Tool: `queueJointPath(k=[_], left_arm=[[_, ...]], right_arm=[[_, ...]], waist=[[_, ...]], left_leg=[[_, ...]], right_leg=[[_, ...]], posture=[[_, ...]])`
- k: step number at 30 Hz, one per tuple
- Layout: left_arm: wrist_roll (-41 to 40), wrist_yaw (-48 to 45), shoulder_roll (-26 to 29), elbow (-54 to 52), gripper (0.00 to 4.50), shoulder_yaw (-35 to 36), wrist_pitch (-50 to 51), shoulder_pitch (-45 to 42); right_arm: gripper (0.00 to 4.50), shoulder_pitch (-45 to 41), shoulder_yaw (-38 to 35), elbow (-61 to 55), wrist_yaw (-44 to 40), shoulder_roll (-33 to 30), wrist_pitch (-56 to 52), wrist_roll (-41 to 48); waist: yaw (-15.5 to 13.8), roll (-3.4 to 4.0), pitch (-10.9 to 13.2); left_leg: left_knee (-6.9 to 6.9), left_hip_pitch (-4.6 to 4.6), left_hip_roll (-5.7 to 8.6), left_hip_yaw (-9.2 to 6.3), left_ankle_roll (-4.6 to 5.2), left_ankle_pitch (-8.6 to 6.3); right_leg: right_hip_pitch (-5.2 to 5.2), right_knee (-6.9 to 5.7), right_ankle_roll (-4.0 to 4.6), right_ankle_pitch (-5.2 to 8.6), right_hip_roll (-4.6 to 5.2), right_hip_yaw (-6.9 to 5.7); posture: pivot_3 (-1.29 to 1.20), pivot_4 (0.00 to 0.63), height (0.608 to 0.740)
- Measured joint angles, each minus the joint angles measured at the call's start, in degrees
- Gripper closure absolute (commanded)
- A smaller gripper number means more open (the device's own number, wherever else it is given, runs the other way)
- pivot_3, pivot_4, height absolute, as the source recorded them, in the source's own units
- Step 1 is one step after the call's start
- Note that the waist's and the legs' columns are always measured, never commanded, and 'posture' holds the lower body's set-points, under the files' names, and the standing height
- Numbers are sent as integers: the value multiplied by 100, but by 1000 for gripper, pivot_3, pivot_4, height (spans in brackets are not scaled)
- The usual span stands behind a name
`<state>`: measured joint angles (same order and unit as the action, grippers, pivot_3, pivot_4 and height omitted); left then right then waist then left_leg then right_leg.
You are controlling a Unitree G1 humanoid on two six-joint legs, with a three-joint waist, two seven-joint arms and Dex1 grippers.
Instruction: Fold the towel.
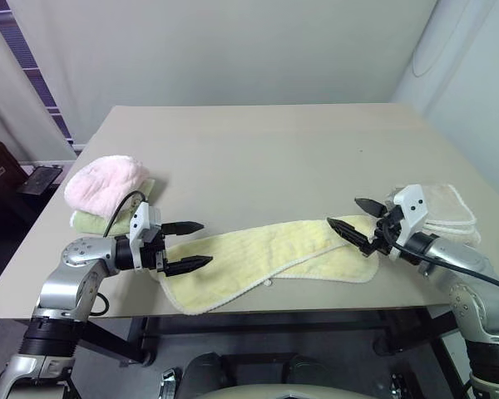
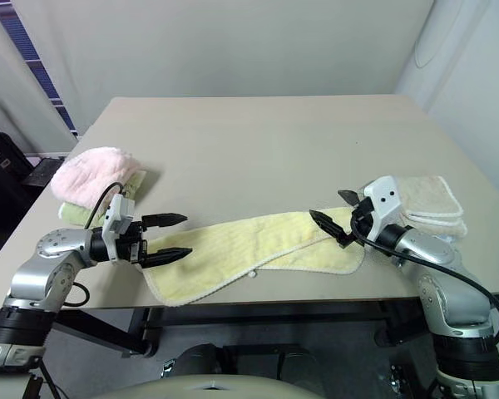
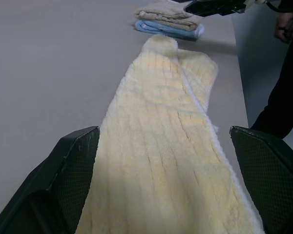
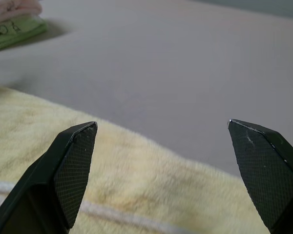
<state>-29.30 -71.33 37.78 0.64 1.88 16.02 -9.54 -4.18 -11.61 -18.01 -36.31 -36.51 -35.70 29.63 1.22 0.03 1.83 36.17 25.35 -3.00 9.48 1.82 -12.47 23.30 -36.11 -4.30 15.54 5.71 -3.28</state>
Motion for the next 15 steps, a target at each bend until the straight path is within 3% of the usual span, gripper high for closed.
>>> queueJointPath(k=[11,15], left_arm=[[-268,300,105,-847,0,26,613,161],[-265,278,105,-852,0,7,602,57]], right_arm=[[23,-390,16,275,152,-101,-1161,148],[23,-440,311,418,312,-342,-1181,-267]], waist=[[-21,1,0],[-16,1,1]], left_leg=[[-1,0,1,3,0,0],[-1,0,1,4,0,0]], right_leg=[[0,-1,1,-1,10,-1],[2,1,1,-1,10,-1]], posture=[[0,0,740],[0,0,740]])
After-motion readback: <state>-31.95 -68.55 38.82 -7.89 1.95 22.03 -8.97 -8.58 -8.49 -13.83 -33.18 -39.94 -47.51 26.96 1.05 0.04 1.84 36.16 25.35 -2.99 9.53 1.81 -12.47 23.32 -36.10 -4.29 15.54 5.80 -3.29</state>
